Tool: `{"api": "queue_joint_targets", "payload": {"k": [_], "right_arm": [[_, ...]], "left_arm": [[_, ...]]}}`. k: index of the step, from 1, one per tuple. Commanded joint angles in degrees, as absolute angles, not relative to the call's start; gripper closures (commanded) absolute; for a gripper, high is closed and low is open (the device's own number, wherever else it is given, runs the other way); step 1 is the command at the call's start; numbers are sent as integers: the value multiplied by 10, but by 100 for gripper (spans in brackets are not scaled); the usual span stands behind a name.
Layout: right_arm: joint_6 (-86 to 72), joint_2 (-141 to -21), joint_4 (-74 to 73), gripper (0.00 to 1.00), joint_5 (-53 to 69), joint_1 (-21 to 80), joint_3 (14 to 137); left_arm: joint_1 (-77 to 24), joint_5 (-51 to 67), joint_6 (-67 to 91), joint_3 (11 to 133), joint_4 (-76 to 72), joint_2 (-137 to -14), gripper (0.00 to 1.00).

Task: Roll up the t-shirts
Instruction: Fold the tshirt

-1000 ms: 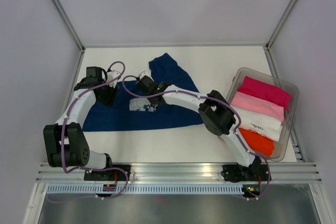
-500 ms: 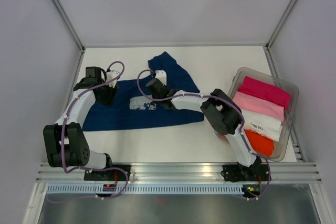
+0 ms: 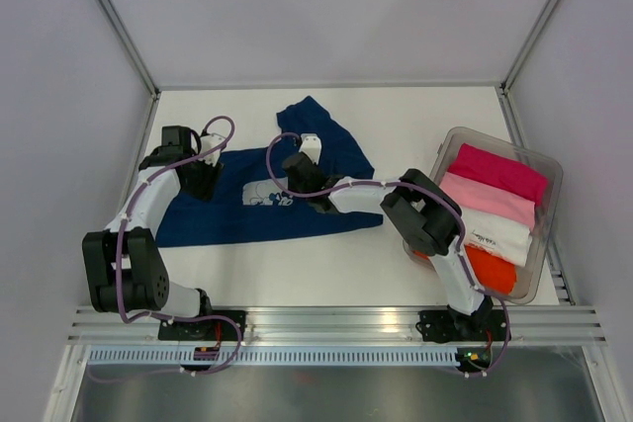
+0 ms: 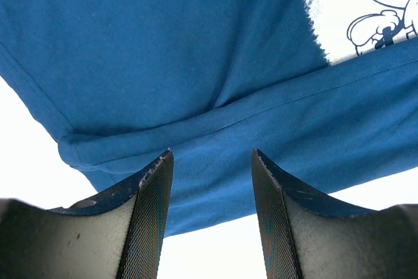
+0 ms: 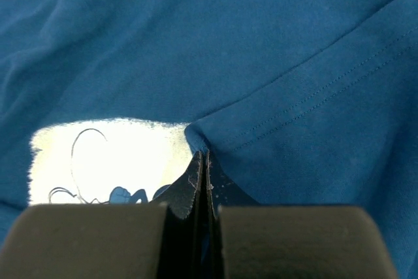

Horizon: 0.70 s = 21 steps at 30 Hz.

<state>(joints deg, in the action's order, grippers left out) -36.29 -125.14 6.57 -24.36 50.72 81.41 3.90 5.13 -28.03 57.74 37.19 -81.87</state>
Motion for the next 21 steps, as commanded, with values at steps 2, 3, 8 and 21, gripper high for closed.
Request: {"api": "queue_joint_targets", "payload": {"k": [2, 3, 8, 21], "right_arm": [[-376, -1210, 107, 100, -258, 506, 805], [-376, -1209, 112, 100, -258, 506, 805], [-383, -1218, 150, 100, -248, 506, 801], [-425, -1264, 180, 100, -192, 501, 820]], "left_arm": [[43, 70, -289, 590, 366, -824, 43], [44, 69, -289, 589, 366, -824, 43], [43, 69, -289, 588, 367, -824, 43], [54, 69, -295, 585, 367, -824, 43]]}}
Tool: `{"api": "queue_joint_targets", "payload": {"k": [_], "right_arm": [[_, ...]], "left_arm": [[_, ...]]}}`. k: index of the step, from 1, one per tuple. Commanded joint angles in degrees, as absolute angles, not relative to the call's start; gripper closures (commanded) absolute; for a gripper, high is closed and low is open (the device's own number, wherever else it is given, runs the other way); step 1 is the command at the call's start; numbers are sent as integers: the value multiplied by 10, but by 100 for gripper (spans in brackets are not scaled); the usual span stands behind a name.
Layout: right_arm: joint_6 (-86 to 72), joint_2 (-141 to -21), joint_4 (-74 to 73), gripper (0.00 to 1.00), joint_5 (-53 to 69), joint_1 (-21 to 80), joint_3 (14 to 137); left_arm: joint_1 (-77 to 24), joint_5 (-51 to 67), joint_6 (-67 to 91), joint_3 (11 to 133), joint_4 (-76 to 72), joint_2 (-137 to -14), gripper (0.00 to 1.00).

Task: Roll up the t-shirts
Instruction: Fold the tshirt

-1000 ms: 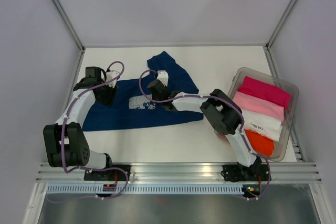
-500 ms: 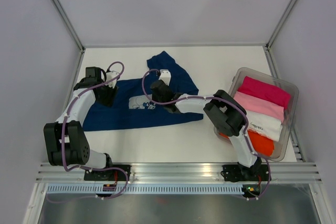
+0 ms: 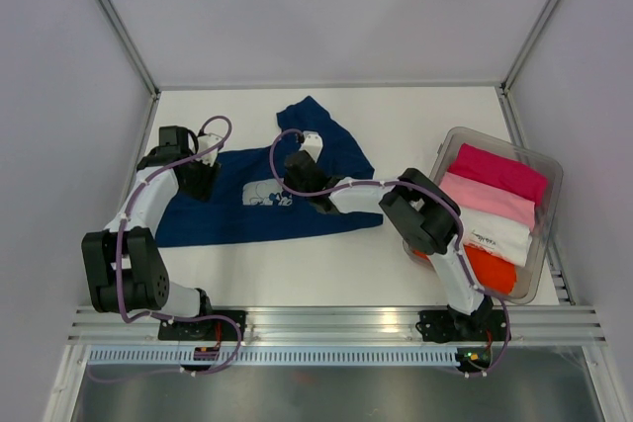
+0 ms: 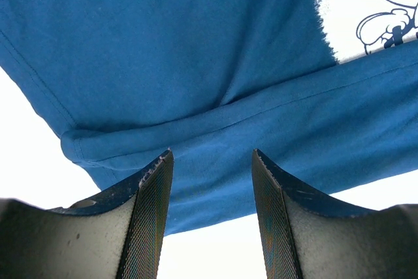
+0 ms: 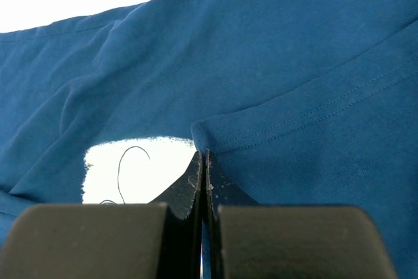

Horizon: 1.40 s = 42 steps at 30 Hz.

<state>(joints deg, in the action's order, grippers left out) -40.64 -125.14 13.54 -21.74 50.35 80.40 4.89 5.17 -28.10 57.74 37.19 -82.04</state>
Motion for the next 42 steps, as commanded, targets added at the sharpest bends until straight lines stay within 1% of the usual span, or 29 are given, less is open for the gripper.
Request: {"api": "queue_joint_targets", "payload": {"k": [1, 6, 13, 21, 24, 25, 27, 29, 34, 38, 42], "right_arm": [[-427, -1266, 183, 100, -190, 500, 823], [-438, -1273, 194, 100, -186, 499, 822], [-441, -1271, 254, 100, -161, 498, 803], [-462, -1288, 235, 99, -155, 491, 811], [-463, -1294, 210, 82, -146, 489, 820], [-461, -1295, 207, 68, -144, 488, 823], [-456, -1296, 197, 52, -134, 489, 830], [-447, -1297, 193, 48, -122, 489, 834], [-416, -1275, 180, 44, -89, 490, 843], [-353, -1201, 150, 42, -97, 489, 839], [-304, -1123, 85, 39, -127, 486, 803]], "left_arm": [[54, 69, -294, 585, 366, -824, 43], [55, 70, -296, 584, 366, -825, 43], [56, 71, -297, 584, 366, -830, 43], [59, 72, -299, 584, 366, -831, 43], [60, 69, -301, 585, 366, -832, 43], [59, 69, -301, 585, 366, -832, 43], [61, 69, -301, 586, 366, -834, 43], [60, 69, -301, 586, 366, -834, 43], [62, 68, -301, 587, 367, -835, 43], [65, 64, -301, 590, 367, -829, 43], [73, 62, -302, 593, 367, -827, 42]]}}
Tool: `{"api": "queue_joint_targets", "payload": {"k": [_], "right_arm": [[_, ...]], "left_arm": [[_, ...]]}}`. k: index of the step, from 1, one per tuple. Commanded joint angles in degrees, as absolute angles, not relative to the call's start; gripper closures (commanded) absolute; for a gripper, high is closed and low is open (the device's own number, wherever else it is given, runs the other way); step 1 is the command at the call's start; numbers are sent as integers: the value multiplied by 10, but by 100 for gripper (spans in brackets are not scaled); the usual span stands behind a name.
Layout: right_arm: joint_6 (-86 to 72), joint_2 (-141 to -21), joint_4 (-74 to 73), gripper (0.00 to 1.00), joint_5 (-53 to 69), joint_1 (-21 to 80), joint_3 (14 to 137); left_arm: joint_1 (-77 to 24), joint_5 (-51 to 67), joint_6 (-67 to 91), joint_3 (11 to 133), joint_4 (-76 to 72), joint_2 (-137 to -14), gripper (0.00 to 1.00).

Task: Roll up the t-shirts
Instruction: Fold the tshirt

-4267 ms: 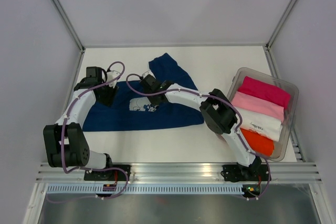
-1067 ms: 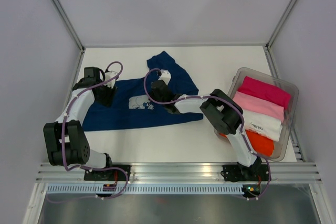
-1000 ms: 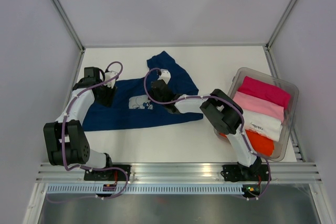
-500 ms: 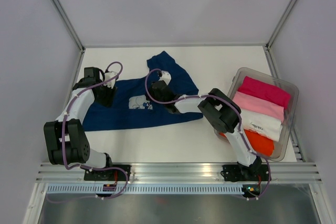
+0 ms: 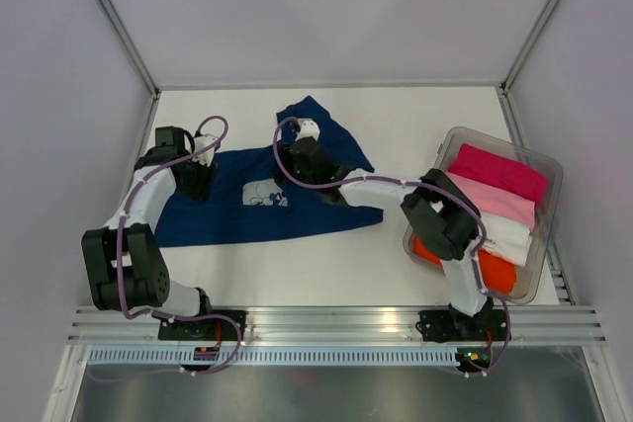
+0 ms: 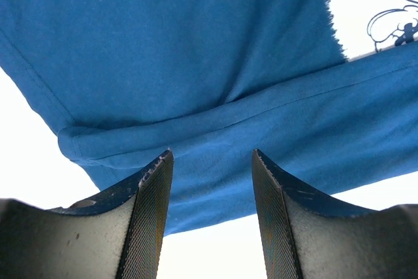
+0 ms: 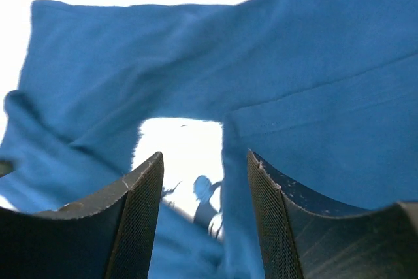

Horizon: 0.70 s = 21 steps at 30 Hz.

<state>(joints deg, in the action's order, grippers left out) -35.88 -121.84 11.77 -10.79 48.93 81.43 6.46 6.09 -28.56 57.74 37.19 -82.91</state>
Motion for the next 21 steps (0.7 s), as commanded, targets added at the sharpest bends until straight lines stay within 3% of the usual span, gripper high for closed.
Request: {"api": "queue_joint_targets", "payload": {"k": [1, 3, 6, 7, 9, 21], "right_arm": [[-297, -1100, 72, 39, -127, 485, 795], [-303, -1074, 22, 41, -140, 480, 761], [-358, -1000, 4, 74, -175, 464, 651], [-369, -961, 4, 77, -178, 458, 619], [-385, -930, -25, 77, -188, 440, 554], [-395, -912, -117, 85, -242, 430, 465]], "left_arm": [[75, 62, -302, 594, 367, -828, 42], [83, 62, -301, 593, 367, -829, 42], [108, 49, -310, 579, 367, -826, 42], [119, 47, -314, 576, 367, -825, 42], [159, 46, -328, 564, 367, -825, 42], [303, 7, -374, 493, 307, -881, 41]]}}
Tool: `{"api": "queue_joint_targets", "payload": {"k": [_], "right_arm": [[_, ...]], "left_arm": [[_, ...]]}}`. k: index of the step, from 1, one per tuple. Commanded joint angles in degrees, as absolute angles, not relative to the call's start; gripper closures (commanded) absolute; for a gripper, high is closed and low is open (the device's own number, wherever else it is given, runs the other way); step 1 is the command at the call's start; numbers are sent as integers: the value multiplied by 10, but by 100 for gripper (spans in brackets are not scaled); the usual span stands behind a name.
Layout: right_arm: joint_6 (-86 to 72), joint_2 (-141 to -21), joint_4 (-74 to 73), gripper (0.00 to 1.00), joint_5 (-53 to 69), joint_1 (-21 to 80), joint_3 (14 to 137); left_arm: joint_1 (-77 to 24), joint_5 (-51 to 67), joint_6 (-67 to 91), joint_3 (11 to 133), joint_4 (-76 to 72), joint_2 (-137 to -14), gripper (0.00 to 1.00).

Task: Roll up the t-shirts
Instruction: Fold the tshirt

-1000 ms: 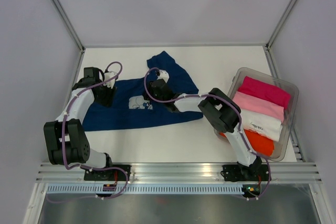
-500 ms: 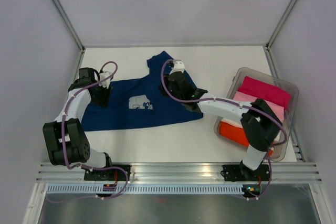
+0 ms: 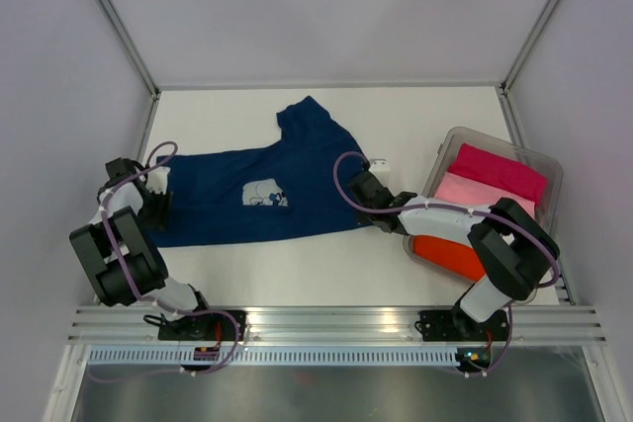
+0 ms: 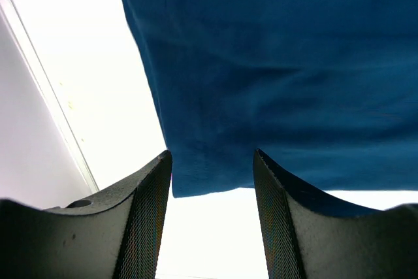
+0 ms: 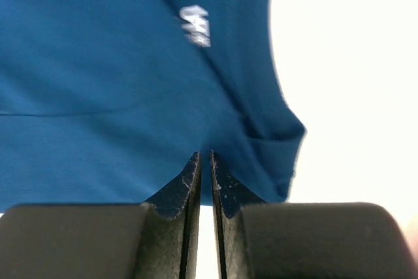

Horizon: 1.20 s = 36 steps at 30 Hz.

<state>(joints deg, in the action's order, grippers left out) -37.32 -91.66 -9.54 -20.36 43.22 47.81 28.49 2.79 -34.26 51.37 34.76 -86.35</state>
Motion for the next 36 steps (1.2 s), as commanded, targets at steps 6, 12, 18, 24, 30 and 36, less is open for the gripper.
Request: {"api": "queue_joint_targets", "payload": {"k": [6, 12, 18, 24, 30, 36], "right_arm": [[-404, -957, -150, 87, -262, 427, 479], [-395, -906, -223, 77, -325, 439, 512], [-399, -871, -246, 59, -340, 449, 514], [-422, -904, -209, 49, -305, 449, 492], [-426, -942, -152, 49, -267, 425, 461], [-425, -943, -131, 79, -251, 424, 447]], "left_arm": [[317, -19, -377, 470, 260, -939, 44], [322, -11, -378, 473, 264, -862, 39], [345, -11, -381, 475, 276, -835, 26], [360, 5, -377, 467, 279, -877, 20], [361, 40, -362, 458, 277, -915, 27], [363, 55, -365, 454, 277, -926, 65]]}}
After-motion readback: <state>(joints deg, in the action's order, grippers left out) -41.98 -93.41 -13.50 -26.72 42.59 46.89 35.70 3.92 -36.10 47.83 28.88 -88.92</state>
